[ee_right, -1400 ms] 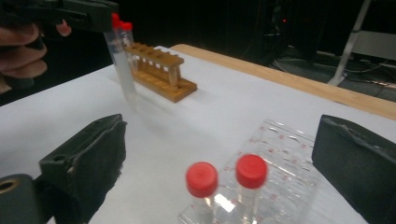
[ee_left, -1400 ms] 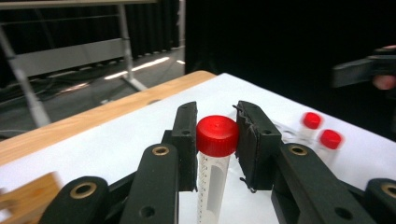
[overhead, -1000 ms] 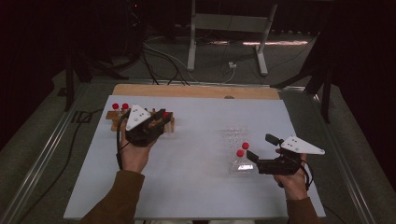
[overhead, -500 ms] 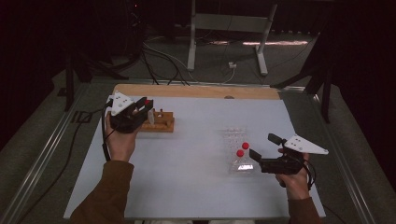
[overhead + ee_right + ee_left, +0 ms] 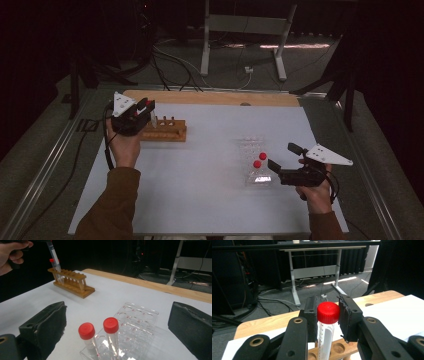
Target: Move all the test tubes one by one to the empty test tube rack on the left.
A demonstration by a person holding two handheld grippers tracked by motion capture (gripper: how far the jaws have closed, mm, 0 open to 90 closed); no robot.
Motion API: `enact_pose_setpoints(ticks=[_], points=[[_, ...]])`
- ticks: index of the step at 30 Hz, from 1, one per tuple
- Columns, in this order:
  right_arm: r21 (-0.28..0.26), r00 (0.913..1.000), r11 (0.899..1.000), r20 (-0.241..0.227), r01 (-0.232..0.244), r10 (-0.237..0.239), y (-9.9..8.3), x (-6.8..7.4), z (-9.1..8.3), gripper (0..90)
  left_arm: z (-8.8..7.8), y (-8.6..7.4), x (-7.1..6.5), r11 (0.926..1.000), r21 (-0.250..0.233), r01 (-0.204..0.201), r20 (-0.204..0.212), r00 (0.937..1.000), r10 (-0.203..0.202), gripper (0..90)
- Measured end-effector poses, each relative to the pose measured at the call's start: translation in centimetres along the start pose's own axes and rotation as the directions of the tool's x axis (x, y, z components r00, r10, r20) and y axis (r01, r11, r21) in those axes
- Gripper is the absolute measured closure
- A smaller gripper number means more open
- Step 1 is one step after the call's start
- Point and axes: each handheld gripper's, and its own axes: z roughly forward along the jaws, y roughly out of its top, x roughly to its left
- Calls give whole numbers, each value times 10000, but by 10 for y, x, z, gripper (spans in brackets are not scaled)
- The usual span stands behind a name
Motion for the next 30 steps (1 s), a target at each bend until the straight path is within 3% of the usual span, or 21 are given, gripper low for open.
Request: enact_pose_setpoints(ticks=[15,30], points=[[12,10000,10000,-78,-1,1,0,1,1,17,5,1,5,9999,-54,93,-402,9991,-95,713],[-26,9999,10000,-161,32,-33,0,2,0,17,14,-3,18,9997,223,125,-1180,9930,-98,713]])
